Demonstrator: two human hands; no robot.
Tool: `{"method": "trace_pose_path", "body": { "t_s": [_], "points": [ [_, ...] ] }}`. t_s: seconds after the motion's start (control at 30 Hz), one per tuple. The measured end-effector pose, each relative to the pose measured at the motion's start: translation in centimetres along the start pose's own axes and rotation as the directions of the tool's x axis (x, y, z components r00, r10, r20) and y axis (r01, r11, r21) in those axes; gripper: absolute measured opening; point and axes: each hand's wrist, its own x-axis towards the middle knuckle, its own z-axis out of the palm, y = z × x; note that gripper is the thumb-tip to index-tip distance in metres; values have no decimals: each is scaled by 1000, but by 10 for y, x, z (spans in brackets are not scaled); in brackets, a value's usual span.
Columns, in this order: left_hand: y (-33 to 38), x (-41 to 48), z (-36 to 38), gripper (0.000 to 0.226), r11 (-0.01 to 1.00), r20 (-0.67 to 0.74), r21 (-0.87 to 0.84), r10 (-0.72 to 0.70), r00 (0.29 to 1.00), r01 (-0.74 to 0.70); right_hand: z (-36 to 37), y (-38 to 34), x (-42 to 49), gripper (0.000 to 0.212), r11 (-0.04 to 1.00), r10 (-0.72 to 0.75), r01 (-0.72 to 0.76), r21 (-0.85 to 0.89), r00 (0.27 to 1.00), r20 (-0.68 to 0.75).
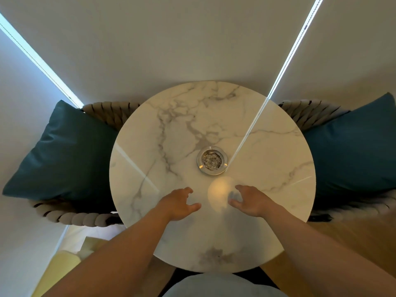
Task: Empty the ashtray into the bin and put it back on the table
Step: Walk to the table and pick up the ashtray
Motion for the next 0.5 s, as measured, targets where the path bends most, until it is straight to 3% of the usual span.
{"method": "trace_pose_path", "body": {
  "t_s": [0.5],
  "points": [
    [16, 75, -16, 99, 998, -119, -16, -70, 990, 69, -40, -4, 76, 86, 996, -85, 82, -28, 992, -99]
  ]
}}
